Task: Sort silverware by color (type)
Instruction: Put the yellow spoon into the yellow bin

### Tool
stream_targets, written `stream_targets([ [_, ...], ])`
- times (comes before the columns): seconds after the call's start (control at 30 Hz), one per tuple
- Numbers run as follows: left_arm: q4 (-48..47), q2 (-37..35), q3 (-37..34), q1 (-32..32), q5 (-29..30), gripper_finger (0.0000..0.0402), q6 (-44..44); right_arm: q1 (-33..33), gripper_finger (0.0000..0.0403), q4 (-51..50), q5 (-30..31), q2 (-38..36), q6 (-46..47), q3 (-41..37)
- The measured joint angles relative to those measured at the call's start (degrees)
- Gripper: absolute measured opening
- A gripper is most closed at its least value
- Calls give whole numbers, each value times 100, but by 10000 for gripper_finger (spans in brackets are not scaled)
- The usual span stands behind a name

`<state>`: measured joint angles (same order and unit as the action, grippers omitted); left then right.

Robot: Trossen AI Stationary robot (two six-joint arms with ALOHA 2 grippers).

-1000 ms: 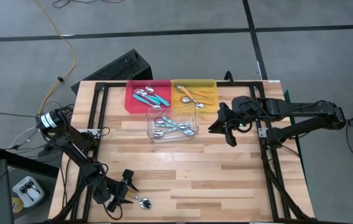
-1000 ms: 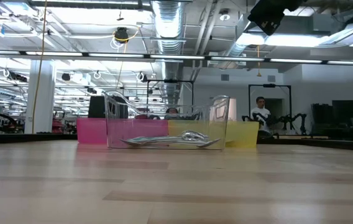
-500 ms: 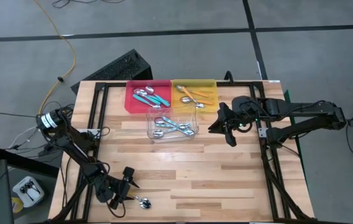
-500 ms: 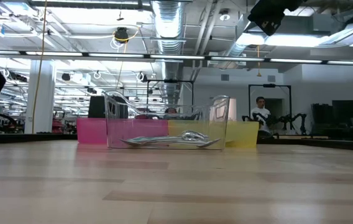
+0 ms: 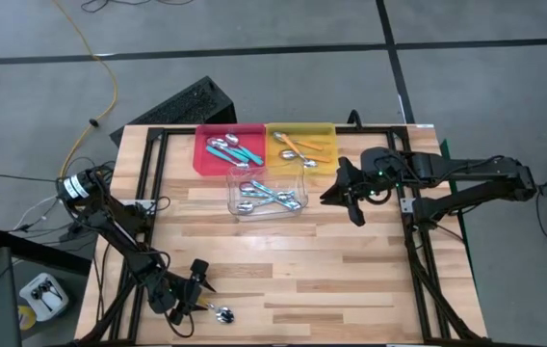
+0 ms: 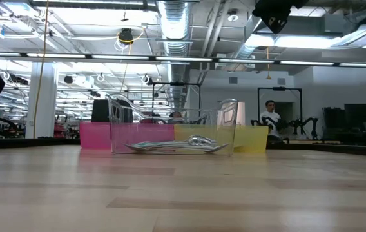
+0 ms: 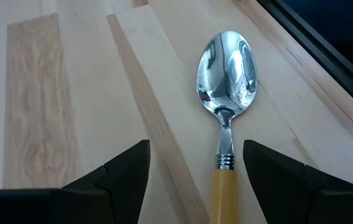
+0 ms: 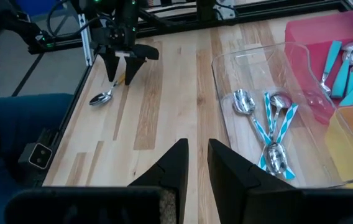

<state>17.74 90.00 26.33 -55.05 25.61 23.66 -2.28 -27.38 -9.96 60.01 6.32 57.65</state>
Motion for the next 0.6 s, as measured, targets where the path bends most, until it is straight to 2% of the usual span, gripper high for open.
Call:
stream_targets([
  [0.6,82,-2,0,2,67,243,216,2,87,42,-2,0,119,0],
])
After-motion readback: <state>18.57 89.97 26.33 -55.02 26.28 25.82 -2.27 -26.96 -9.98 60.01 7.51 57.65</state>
